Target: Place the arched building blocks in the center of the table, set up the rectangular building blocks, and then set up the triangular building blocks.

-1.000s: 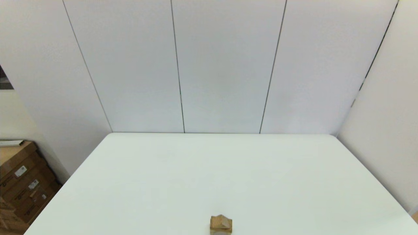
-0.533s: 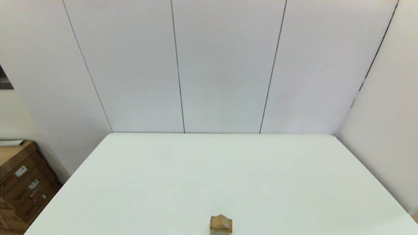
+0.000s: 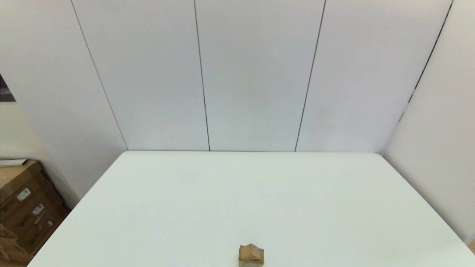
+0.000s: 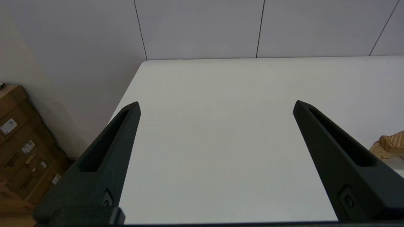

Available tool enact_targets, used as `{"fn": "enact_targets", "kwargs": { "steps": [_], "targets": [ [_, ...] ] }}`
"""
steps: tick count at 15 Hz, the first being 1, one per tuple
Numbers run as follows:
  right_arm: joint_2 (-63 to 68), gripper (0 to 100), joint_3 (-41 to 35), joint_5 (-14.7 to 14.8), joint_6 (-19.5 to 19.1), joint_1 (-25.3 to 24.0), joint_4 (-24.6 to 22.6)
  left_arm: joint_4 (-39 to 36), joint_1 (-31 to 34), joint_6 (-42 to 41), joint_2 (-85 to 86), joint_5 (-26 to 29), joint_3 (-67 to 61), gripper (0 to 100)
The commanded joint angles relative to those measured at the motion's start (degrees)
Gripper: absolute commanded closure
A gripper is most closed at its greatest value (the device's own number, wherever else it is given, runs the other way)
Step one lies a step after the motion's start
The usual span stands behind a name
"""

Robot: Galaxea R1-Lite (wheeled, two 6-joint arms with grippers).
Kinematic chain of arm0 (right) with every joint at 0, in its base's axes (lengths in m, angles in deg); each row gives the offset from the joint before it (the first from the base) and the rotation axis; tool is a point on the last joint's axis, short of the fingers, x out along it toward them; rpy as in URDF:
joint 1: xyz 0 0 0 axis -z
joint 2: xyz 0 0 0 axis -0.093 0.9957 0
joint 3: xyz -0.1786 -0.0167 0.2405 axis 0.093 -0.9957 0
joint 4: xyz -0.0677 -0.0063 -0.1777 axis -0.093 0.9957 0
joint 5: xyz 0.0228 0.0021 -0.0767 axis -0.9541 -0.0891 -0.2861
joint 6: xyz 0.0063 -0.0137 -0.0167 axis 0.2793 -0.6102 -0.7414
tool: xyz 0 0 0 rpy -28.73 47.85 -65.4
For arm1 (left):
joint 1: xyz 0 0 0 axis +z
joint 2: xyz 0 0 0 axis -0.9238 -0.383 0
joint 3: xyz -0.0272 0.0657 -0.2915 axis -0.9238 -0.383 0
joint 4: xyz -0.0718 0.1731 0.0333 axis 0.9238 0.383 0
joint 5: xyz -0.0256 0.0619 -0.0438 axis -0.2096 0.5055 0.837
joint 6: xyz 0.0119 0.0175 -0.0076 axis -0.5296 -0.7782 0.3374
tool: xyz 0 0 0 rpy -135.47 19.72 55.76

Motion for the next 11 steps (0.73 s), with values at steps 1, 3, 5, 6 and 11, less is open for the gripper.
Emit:
{"fn": "enact_targets", "kwargs": {
  "steps": [1,3,5,6,11],
  "targets": [
    [0.1,0,0.0,0.0,-0.1,0.0,0.0,0.0,0.0,0.0,-0.1,0.0,0.0,0],
    [0.1,0,0.0,0.1,0.1,0.0,0.1,0.1,0.0,0.0,-0.1,0.0,0.0,0],
    [0.1,0,0.0,0.1,0.1,0.0,0.0,0.0,0.0,0.0,-0.1,0.0,0.0,0],
    [0.1,0,0.0,0.2,0.1,0.0,0.0,0.1,0.0,0.0,-0.1,0.0,0.0,0],
    [0.1,0,0.0,0.2,0.1,0.0,0.0,0.1,0.0,0.0,-0.1,0.0,0.0,0]
  ]
}}
